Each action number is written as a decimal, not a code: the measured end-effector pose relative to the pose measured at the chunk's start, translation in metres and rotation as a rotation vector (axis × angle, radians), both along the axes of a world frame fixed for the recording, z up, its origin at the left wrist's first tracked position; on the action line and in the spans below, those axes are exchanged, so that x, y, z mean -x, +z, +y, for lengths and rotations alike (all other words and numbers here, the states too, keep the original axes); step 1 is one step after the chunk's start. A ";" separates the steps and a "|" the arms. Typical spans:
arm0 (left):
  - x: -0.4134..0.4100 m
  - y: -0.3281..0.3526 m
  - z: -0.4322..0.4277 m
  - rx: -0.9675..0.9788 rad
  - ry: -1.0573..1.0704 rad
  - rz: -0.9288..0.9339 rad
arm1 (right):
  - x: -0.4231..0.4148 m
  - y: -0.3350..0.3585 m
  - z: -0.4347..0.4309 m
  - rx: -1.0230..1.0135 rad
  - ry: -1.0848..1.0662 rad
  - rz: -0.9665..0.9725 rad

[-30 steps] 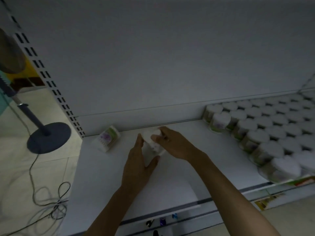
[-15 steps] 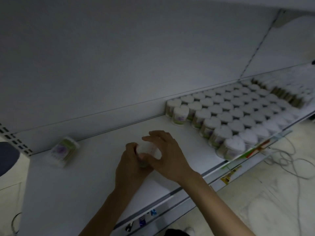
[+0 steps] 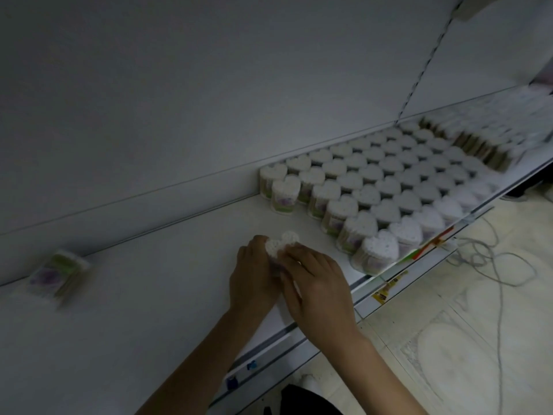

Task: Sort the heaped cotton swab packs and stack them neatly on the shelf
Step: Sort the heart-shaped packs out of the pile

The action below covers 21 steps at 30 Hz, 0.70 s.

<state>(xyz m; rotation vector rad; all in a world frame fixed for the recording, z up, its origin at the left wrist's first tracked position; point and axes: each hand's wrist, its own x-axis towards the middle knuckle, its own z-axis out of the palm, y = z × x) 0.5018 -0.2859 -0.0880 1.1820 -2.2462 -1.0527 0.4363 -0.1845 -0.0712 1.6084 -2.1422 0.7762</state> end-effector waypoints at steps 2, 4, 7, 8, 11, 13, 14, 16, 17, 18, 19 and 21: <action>0.014 -0.003 0.004 0.016 0.015 0.001 | 0.010 0.001 0.002 -0.024 -0.022 0.032; 0.029 -0.007 0.007 0.054 0.009 0.030 | 0.021 0.002 0.003 -0.061 -0.044 0.059; 0.052 -0.011 0.009 0.054 0.007 0.096 | 0.043 0.001 0.003 -0.125 -0.104 0.091; 0.059 -0.012 0.009 0.043 0.007 0.119 | 0.050 0.001 0.003 -0.141 -0.120 0.102; 0.069 -0.017 0.009 0.056 -0.029 0.186 | 0.066 -0.001 -0.002 -0.170 -0.117 0.142; 0.069 -0.021 0.006 0.062 0.002 0.224 | 0.072 0.001 -0.008 -0.179 -0.103 0.141; 0.068 -0.021 0.005 0.054 0.043 0.252 | 0.074 0.001 -0.012 -0.182 -0.098 0.132; 0.068 -0.023 0.004 0.028 0.122 0.276 | 0.079 0.001 -0.020 -0.194 -0.101 0.120; 0.068 -0.022 0.005 0.013 0.143 0.278 | 0.081 0.002 -0.024 -0.206 -0.106 0.117; 0.070 -0.021 0.005 -0.006 0.152 0.266 | 0.082 0.002 -0.028 -0.217 -0.105 0.117; 0.071 -0.021 0.006 0.005 0.142 0.237 | 0.084 0.002 -0.031 -0.225 -0.100 0.123; 0.072 -0.025 0.006 0.137 0.107 0.123 | 0.085 0.004 -0.035 -0.225 -0.090 0.150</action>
